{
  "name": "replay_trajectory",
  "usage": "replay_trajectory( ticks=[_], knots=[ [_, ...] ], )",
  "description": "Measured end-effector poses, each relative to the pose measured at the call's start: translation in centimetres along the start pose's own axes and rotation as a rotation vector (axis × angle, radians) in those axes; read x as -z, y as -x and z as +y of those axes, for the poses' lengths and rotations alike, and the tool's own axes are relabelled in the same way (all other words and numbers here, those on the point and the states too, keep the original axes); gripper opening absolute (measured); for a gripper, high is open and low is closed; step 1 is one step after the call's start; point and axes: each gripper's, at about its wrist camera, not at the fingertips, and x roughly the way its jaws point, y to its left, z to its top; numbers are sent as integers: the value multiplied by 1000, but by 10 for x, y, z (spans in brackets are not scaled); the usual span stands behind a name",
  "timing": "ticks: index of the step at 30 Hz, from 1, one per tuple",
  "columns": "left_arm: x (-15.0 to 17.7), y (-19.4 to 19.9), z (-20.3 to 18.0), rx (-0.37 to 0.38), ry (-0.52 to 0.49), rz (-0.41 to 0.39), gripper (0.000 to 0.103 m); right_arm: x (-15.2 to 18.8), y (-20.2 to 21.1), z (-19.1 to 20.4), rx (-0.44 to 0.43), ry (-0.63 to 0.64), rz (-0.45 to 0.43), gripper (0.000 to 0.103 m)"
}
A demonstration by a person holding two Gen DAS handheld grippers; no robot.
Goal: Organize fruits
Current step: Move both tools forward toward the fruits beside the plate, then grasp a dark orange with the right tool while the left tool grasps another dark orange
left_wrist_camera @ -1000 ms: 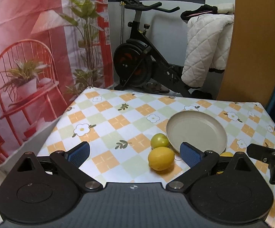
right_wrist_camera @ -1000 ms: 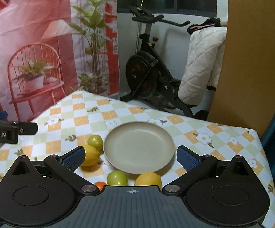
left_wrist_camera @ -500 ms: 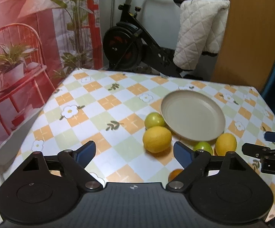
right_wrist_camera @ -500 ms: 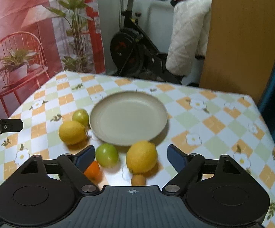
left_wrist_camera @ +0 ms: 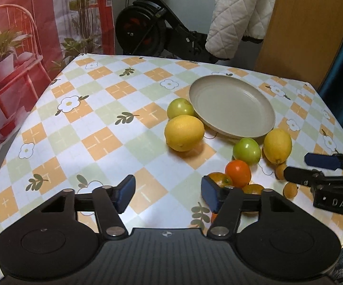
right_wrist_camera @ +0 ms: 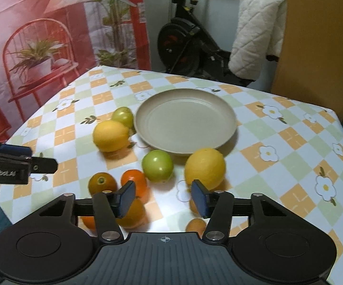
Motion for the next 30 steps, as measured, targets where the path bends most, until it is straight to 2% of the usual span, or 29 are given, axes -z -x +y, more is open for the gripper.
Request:
replay_trajectory(
  ticks=[6,17,24,30],
  knots=[
    [5,-4,-3,6,-2,-29,61,6,-12,6,-46,0,49,39],
    [7,-8,-4,3,9,-55,61,5,-25,20,-96,79,85,37],
    [10,-13,-4,-13,15,-27,61,4,-35,21,-97,86,118,38],
    [11,-17,-3,13,24,-1,61,5,-47,27,-126,89,152,38]
  ],
)
